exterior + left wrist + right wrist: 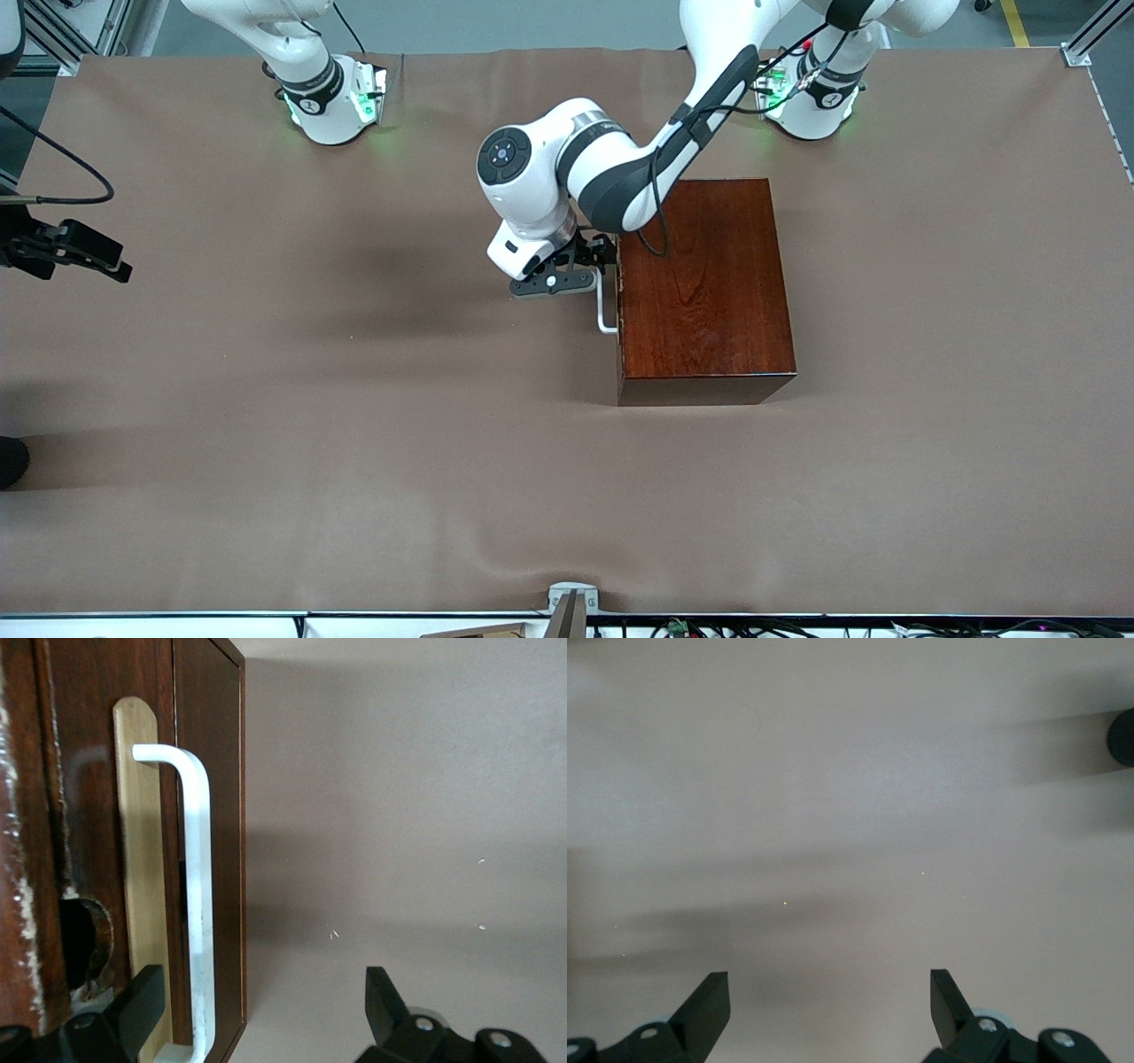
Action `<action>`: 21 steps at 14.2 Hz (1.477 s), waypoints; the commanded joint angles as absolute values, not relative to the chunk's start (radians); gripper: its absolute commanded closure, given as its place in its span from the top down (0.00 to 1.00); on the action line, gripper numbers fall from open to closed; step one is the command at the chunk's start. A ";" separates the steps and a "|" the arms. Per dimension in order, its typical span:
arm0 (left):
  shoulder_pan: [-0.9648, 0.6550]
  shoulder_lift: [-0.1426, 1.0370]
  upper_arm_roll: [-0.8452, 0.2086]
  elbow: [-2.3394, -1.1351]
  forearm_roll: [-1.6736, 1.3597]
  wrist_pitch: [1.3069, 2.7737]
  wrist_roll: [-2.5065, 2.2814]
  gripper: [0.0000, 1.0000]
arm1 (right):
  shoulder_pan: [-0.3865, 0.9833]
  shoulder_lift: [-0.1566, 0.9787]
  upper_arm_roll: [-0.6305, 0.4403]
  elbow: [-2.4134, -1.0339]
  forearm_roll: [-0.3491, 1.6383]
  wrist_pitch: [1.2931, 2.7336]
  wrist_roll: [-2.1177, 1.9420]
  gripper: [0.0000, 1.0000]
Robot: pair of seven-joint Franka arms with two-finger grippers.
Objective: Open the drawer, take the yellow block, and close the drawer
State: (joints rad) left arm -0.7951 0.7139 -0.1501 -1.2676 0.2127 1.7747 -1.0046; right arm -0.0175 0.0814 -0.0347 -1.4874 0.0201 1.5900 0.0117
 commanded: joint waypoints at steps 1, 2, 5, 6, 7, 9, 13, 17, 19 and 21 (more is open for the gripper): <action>-0.807 0.741 -0.143 -1.235 0.244 1.749 -0.996 1.00 | -0.032 0.066 -0.023 -1.493 0.031 1.582 0.020 1.00; -0.805 0.744 -0.143 -1.235 0.242 1.749 -0.996 1.00 | -0.032 0.066 -0.023 -1.493 0.031 1.582 0.021 1.00; -0.804 0.756 -0.141 -1.233 0.242 1.749 -0.996 1.00 | -0.032 0.066 -0.023 -1.493 0.031 1.582 0.021 1.00; -0.804 0.759 -0.135 -1.233 0.242 1.750 -0.996 1.00 | -0.032 0.066 -0.023 -1.493 0.031 1.582 0.020 1.00; -0.805 0.768 -0.129 -1.232 0.242 1.752 -0.994 1.00 | -0.032 0.066 -0.023 -1.493 0.031 1.582 0.020 1.00; -0.807 0.773 -0.127 -1.232 0.242 1.758 -0.994 1.00 | -0.032 0.066 -0.023 -1.493 0.031 1.582 0.021 1.00; -0.807 0.788 -0.126 -1.229 0.242 1.790 -0.999 1.00 | -0.032 0.066 -0.023 -1.493 0.031 1.582 0.020 1.00; -0.819 0.793 -0.106 -1.226 0.241 1.816 -1.002 1.00 | -0.032 0.066 -0.023 -1.493 0.031 1.582 0.020 1.00; -0.819 0.796 -0.106 -1.226 0.241 1.835 -1.005 1.00 | -0.032 0.066 -0.023 -1.493 0.031 1.580 0.020 1.00; -0.821 0.795 -0.107 -1.224 0.241 1.838 -1.006 1.00 | -0.032 0.066 -0.023 -1.493 0.031 1.582 0.020 1.00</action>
